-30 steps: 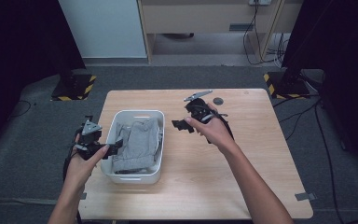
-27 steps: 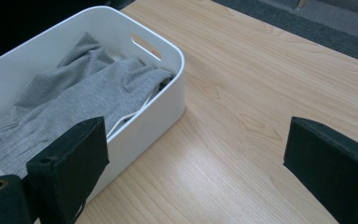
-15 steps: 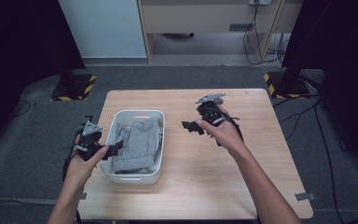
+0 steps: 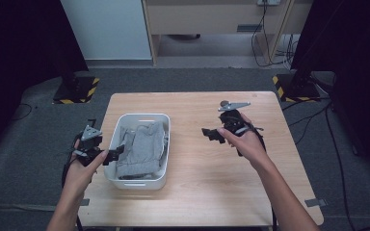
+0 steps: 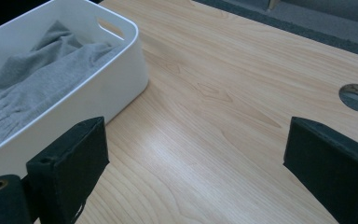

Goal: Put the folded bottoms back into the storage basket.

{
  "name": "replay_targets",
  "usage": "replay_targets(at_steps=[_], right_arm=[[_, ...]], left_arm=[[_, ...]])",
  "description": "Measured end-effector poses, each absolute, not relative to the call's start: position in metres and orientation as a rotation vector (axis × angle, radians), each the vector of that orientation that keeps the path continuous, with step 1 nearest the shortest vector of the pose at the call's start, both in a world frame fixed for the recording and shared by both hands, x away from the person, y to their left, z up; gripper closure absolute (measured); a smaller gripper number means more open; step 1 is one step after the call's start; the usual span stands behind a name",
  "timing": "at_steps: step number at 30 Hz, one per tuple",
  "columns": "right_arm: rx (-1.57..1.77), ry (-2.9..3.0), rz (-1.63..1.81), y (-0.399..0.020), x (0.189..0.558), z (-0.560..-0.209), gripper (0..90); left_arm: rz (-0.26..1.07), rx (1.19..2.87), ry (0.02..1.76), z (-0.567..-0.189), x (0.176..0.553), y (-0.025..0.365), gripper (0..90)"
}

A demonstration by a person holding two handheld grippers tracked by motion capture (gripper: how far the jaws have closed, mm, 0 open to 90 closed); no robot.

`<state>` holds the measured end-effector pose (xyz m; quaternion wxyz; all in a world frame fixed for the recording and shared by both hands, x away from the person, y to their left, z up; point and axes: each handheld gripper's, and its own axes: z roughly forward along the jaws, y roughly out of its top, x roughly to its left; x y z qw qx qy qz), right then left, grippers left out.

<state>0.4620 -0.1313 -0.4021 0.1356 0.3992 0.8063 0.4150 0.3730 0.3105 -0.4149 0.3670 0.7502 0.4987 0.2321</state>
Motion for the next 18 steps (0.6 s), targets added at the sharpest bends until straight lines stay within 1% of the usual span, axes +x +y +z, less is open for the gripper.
replay_targets(at_steps=[11, 18], right_arm=[[1.209, 2.290, 1.196, -0.166, 0.450, -0.414, 7.0], [1.249, 2.267, 1.187, -0.185, 0.442, -0.426, 7.0]], left_arm=[[0.599, 1.943, 1.270, -0.420, 0.369, 0.316, 4.4], [0.600, 1.900, 1.277, -0.426, 0.366, 0.326, 4.7]])
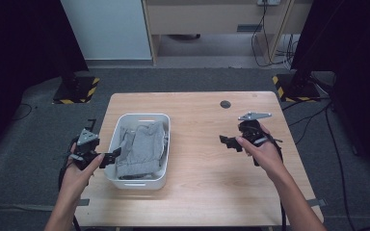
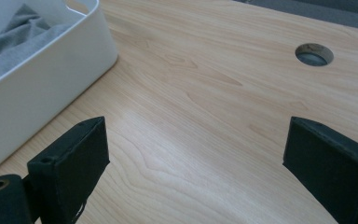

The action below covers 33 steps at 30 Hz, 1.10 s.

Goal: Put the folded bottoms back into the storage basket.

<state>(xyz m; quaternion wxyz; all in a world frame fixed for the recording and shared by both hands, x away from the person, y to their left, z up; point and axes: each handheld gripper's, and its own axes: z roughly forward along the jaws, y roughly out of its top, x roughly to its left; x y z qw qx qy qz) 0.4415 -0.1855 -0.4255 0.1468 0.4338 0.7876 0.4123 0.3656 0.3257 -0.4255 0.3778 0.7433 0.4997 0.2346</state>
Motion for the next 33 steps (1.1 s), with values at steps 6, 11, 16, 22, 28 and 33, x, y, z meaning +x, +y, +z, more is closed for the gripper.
replay_targets(at_steps=[6, 11, 16, 22, 28, 33], right_arm=[[1.277, 2.250, 1.176, -0.202, 0.433, -0.436, 7.6], [1.291, 2.243, 1.165, -0.213, 0.425, -0.447, 8.8], [1.314, 2.230, 1.167, -0.225, 0.415, -0.456, 10.3], [1.313, 2.247, 1.094, -0.241, 0.403, -0.469, 10.4], [1.354, 2.232, 1.075, -0.257, 0.393, -0.477, 14.8], [1.379, 2.226, 1.042, -0.266, 0.387, -0.485, 18.0]], left_arm=[[0.606, 1.882, 1.297, -0.429, 0.360, 0.340, 4.9], [0.611, 1.874, 1.313, -0.432, 0.355, 0.350, 5.0], [0.632, 1.858, 1.333, -0.433, 0.350, 0.360, 5.6], [0.633, 1.835, 1.356, -0.436, 0.345, 0.370, 6.2], [0.644, 1.834, 1.391, -0.448, 0.344, 0.383, 8.6], [0.624, 1.865, 1.428, -0.464, 0.344, 0.391, 10.7]])
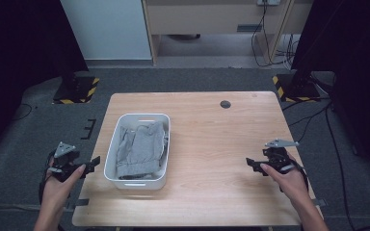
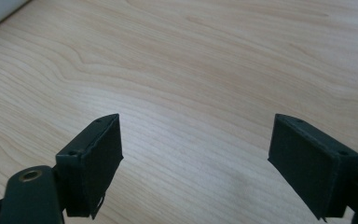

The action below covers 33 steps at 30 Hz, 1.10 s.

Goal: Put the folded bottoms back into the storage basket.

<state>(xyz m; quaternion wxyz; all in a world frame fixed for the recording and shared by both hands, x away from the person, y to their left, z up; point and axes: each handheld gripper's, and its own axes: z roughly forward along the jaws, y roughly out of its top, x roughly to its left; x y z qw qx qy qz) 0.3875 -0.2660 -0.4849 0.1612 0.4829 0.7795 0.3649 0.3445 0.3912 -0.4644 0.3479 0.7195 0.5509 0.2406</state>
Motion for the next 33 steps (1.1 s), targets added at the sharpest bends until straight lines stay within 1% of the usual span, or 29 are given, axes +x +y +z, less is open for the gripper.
replay_targets(at_steps=[3, 8, 11, 21, 25, 33], right_arm=[[1.399, 2.215, 1.012, -0.271, 0.386, -0.491, 20.4], [1.430, 2.206, 0.961, -0.278, 0.389, -0.503, 20.7], [1.462, 2.185, 0.941, -0.284, 0.392, -0.510, 19.4], [1.540, 2.108, 0.887, -0.295, 0.407, -0.520, 10.4], [1.560, 2.090, 0.871, -0.297, 0.411, -0.523, 9.8], [1.575, 2.088, 0.840, -0.296, 0.414, -0.530, 8.3]], left_arm=[[0.610, 1.882, 1.440, -0.473, 0.346, 0.393, 11.6], [0.588, 1.903, 1.462, -0.485, 0.354, 0.392, 11.9], [0.581, 1.919, 1.469, -0.491, 0.359, 0.391, 12.3], [0.568, 1.982, 1.474, -0.510, 0.379, 0.379, 12.6], [0.578, 2.015, 1.467, -0.516, 0.384, 0.375, 12.6], [0.574, 2.019, 1.470, -0.520, 0.387, 0.373, 12.5]])
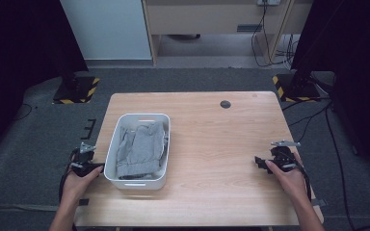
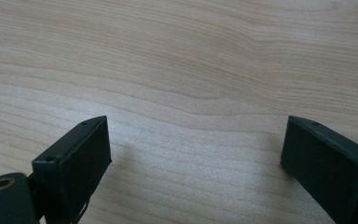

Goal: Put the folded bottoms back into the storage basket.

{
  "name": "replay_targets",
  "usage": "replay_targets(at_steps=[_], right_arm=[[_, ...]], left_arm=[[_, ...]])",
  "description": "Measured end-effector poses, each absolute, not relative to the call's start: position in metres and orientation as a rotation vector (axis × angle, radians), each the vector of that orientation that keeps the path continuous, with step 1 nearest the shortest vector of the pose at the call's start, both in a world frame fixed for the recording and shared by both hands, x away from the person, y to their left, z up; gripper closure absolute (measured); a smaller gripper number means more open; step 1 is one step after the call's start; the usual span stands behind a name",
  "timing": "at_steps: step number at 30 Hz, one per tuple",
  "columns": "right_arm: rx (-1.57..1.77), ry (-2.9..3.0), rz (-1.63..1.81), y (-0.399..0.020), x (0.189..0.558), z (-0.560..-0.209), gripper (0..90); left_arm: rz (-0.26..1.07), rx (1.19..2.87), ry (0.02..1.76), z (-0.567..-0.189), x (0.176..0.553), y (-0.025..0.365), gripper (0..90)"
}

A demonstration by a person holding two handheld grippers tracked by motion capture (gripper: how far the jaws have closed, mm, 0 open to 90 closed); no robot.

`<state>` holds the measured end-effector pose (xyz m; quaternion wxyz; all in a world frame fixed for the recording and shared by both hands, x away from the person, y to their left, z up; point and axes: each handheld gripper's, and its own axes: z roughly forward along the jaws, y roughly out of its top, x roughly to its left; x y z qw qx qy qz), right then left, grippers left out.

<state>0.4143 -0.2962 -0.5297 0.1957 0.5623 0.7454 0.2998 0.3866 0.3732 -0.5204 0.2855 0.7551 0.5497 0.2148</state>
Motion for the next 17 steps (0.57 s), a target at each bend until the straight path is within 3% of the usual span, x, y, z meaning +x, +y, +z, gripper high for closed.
replay_targets(at_steps=[17], right_arm=[[1.519, 2.044, 0.847, -0.292, 0.412, -0.539, 1.8]], left_arm=[[0.589, 1.987, 1.465, -0.532, 0.386, 0.371, 10.5]])
